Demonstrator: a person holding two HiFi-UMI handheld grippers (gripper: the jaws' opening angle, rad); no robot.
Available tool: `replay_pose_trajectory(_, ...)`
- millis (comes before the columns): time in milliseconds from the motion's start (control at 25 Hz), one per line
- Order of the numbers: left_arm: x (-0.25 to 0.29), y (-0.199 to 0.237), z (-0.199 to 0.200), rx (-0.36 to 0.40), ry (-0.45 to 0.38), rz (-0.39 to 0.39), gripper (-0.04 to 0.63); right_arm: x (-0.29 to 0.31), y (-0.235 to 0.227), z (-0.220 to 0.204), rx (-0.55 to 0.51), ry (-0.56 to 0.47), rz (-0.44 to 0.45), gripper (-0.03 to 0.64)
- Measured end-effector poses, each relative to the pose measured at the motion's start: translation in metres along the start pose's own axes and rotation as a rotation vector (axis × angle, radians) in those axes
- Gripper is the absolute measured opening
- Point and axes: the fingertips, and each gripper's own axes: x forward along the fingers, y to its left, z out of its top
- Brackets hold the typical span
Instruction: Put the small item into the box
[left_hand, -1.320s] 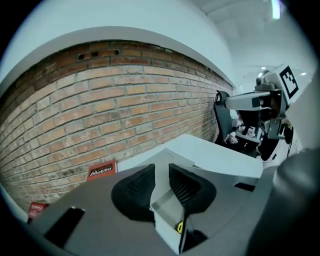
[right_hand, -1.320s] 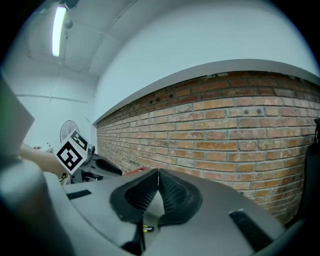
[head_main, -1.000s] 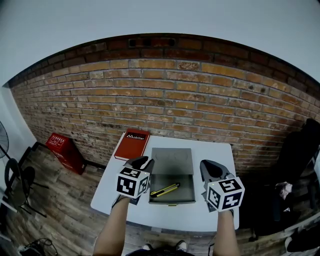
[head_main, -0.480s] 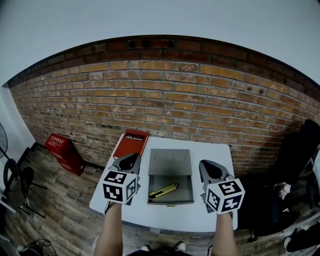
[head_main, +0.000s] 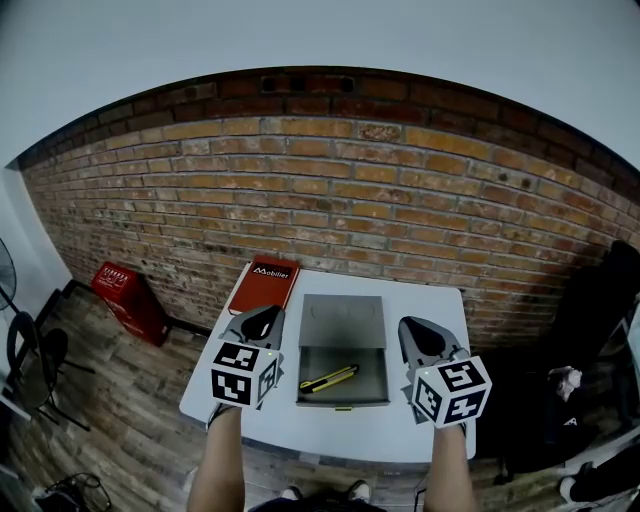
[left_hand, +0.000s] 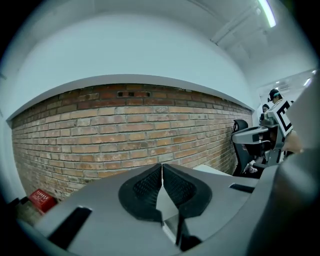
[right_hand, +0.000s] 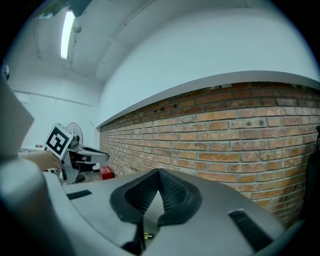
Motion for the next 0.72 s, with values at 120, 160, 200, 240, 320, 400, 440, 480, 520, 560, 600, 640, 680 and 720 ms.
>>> replay_pose_trajectory(120,0.0001,-0.0006,-0.0011,-0.012,0.001,-0.005,0.029,-0.0010,-0.0012,0.0019,0.001,-0.004,-0.007,0.018)
replay_pose_trajectory(160,0.0006,-0.0004,-0.0010,-0.012,0.002,-0.005,0.029,-0.0010,-0.0015,0.0022,0.003,-0.004,-0.007,0.018)
replay_pose_trajectory(200,0.0012,-0.0003,-0.0010,-0.011,0.004,-0.004,0.029,-0.0008,-0.0017,0.0024,0.006,-0.004,-0.009,0.018)
replay_pose_trajectory(240,0.0016,-0.0003,-0.0008,-0.010,0.006,-0.005,0.029,-0.0006,-0.0018,0.0024,0.007,-0.004,-0.010,0.018)
replay_pose_trajectory(320,0.0021,-0.0002,-0.0007,-0.013,0.006,-0.007,0.029,-0.0003,-0.0015,0.0026,0.008,-0.004,-0.012,0.018)
replay_pose_trajectory(400,0.0025,0.0008,-0.0011,-0.013,0.008,-0.005,0.029,-0.0005,-0.0015,0.0026,0.006,-0.003,-0.014,0.018)
replay_pose_trajectory(440,0.0027,0.0017,-0.0011,-0.012,0.009,-0.001,0.029,-0.0007,-0.0021,0.0023,0.004,-0.002,-0.016,0.018)
replay_pose_trajectory(480,0.0028,0.0025,-0.0006,-0.012,0.008,0.002,0.029,-0.0009,-0.0029,0.0018,0.003,-0.001,-0.018,0.018)
replay_pose_trajectory(520,0.0029,0.0032,-0.0001,-0.012,0.007,0.005,0.029,-0.0012,-0.0037,0.0015,0.003,0.000,-0.020,0.018)
replay_pose_trajectory(560,0.0030,0.0035,0.0004,-0.012,0.006,0.006,0.029,-0.0015,-0.0045,0.0013,0.005,0.000,-0.022,0.018)
replay_pose_trajectory(600,0.0031,0.0037,0.0005,-0.012,0.006,0.007,0.029,-0.0017,-0.0050,0.0013,0.007,-0.001,-0.023,0.019)
replay_pose_trajectory(640,0.0032,0.0040,0.0004,-0.012,0.007,0.007,0.029,-0.0019,-0.0053,0.0016,0.009,-0.003,-0.024,0.019)
replay_pose_trajectory(680,0.0033,0.0043,0.0001,-0.011,0.007,0.008,0.029,-0.0021,-0.0055,0.0019,0.011,-0.004,-0.024,0.018)
replay_pose_trajectory(720,0.0032,0.0046,-0.0002,-0.011,0.008,0.008,0.029,-0.0022,-0.0056,0.0022,0.013,-0.006,-0.024,0.018)
